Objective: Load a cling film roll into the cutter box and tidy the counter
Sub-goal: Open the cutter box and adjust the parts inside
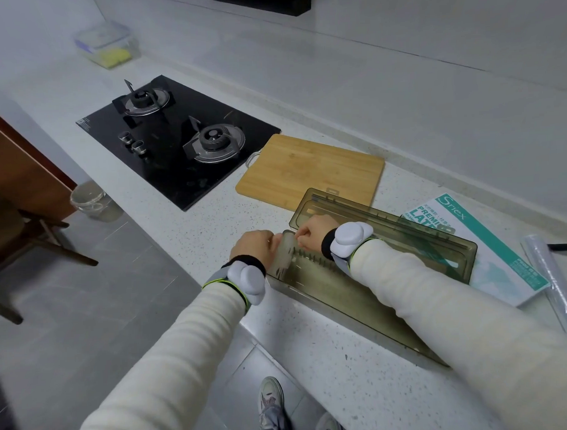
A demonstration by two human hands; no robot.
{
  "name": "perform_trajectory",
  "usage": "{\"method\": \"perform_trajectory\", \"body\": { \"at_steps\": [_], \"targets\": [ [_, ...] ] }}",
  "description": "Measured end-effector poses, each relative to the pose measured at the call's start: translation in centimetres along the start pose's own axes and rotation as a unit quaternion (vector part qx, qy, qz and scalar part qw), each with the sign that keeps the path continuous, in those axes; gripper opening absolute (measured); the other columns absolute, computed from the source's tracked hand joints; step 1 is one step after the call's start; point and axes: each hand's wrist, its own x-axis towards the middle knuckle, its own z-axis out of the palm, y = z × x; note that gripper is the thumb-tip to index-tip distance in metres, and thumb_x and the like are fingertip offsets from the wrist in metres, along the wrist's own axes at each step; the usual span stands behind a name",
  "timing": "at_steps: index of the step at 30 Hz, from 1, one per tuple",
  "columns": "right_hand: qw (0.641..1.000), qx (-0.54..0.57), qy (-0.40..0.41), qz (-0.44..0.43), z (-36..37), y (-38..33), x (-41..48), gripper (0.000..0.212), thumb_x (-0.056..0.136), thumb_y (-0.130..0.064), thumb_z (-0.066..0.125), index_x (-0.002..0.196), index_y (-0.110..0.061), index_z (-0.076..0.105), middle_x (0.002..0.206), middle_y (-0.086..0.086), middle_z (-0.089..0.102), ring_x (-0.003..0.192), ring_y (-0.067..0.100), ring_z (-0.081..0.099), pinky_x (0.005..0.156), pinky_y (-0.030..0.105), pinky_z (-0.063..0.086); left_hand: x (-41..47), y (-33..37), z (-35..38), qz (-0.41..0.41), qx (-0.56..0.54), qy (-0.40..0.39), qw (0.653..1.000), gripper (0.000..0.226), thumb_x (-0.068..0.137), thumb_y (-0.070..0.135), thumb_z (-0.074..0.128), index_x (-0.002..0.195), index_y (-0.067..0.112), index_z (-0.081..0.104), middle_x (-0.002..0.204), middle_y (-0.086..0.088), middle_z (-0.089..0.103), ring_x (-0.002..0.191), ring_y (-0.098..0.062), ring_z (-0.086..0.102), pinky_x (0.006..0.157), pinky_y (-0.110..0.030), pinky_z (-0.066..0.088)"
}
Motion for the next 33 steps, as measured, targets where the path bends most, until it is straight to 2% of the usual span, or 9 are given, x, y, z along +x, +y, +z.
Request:
{"method": "perform_trajectory", "body": {
  "at_steps": [3,9,14,16,20,22,25,31,33],
  "targets": [
    [1.000,0.003,-0.002,-0.004,0.0,-0.2,-0.1,0.030,0.087,-0.009,0.048,0.105,-0.002,0.070,0.111,0.017,0.069,0.110,0.033,0.061,0.093,0.041,0.051,-0.1,-1.2,-1.3,-0.011,-0.109,-0.001,0.994,0.040,0.101,0.031,0.036,0.099,0.008,0.069,0.097,-0.011,0.071,0.089,-0.032,0.065,0.083,-0.040,0.055],
    [1.000,-0.010,-0.014,-0.011,0.0,-0.3,-0.2,0.031,0.088,-0.009,0.046,0.105,-0.004,0.071,0.114,0.013,0.069,0.109,0.031,0.063,0.094,0.040,0.051,-0.5,-2.3,-1.4,-0.025,-0.144,-0.009,0.989,0.031,0.098,0.022,0.042,0.099,0.007,0.070,0.097,-0.011,0.071,0.076,-0.020,0.057,0.083,-0.037,0.054],
    [0.999,-0.023,-0.019,-0.014,0.0,-0.3,-0.2,0.030,0.089,-0.011,0.047,0.105,-0.007,0.072,0.111,0.010,0.071,0.103,0.030,0.064,0.091,0.038,0.052,-0.7,-2.3,-0.9,-0.004,-0.098,-0.007,0.995,0.029,0.095,0.031,0.052,0.098,0.009,0.071,0.096,-0.009,0.072,0.084,-0.025,0.064,0.080,-0.038,0.056],
    [1.000,-0.013,-0.021,-0.009,0.3,-0.4,-0.3,0.031,0.088,-0.007,0.046,0.105,-0.001,0.070,0.109,0.016,0.071,0.104,0.034,0.064,0.091,0.040,0.053,-0.8,-2.0,-0.7,0.012,-0.063,-0.010,0.998,0.030,0.090,0.038,0.058,0.096,0.012,0.072,0.097,-0.006,0.072,0.090,-0.024,0.065,0.082,-0.036,0.055],
    [0.999,-0.003,-0.040,0.002,1.0,-0.3,-0.3,0.031,0.088,-0.006,0.044,0.110,0.007,0.063,0.113,0.024,0.064,0.110,0.037,0.059,0.095,0.044,0.050,-0.9,-0.8,-0.3,0.024,-0.001,-0.066,0.998,0.034,0.078,0.047,0.070,0.093,0.016,0.071,0.090,-0.002,0.067,0.086,-0.021,0.062,0.076,-0.032,0.054],
    [0.999,-0.010,-0.045,0.005,1.2,-0.1,-0.2,0.031,0.090,-0.009,0.045,0.110,0.005,0.064,0.113,0.022,0.066,0.111,0.037,0.060,0.096,0.043,0.050,-0.9,-0.4,-0.2,0.033,0.065,-0.084,0.994,0.027,0.078,0.041,0.070,0.094,0.019,0.068,0.092,-0.002,0.062,0.088,-0.023,0.060,0.073,-0.030,0.051],
    [0.998,-0.032,-0.057,-0.001,1.2,-0.3,-0.1,0.032,0.093,-0.013,0.045,0.112,0.000,0.066,0.116,0.016,0.067,0.111,0.033,0.061,0.096,0.038,0.050,-0.7,-0.3,-0.1,0.034,0.106,-0.089,0.990,0.011,0.084,0.027,0.062,0.081,0.018,0.057,0.088,-0.004,0.056,0.078,-0.024,0.051,0.068,-0.027,0.045],
    [0.983,-0.098,-0.151,-0.015,3.1,-0.2,-0.2,0.035,0.097,-0.017,0.040,0.121,-0.003,0.062,0.129,0.011,0.061,0.118,0.030,0.058,0.103,0.038,0.045,-0.3,-0.3,0.2,0.028,0.112,-0.080,0.990,0.012,0.085,0.020,0.056,0.087,0.011,0.063,0.093,-0.008,0.062,0.076,-0.025,0.049,0.066,-0.028,0.044],
    [0.977,-0.111,-0.177,-0.035,3.6,-0.1,-0.4,0.035,0.097,-0.018,0.041,0.123,-0.008,0.062,0.131,0.006,0.060,0.116,0.029,0.058,0.103,0.036,0.045,-0.2,-0.4,0.4,0.033,0.119,-0.078,0.989,0.009,0.085,0.020,0.056,0.084,0.012,0.060,0.088,-0.007,0.058,0.075,-0.025,0.047,0.064,-0.028,0.042]
  ]
}}
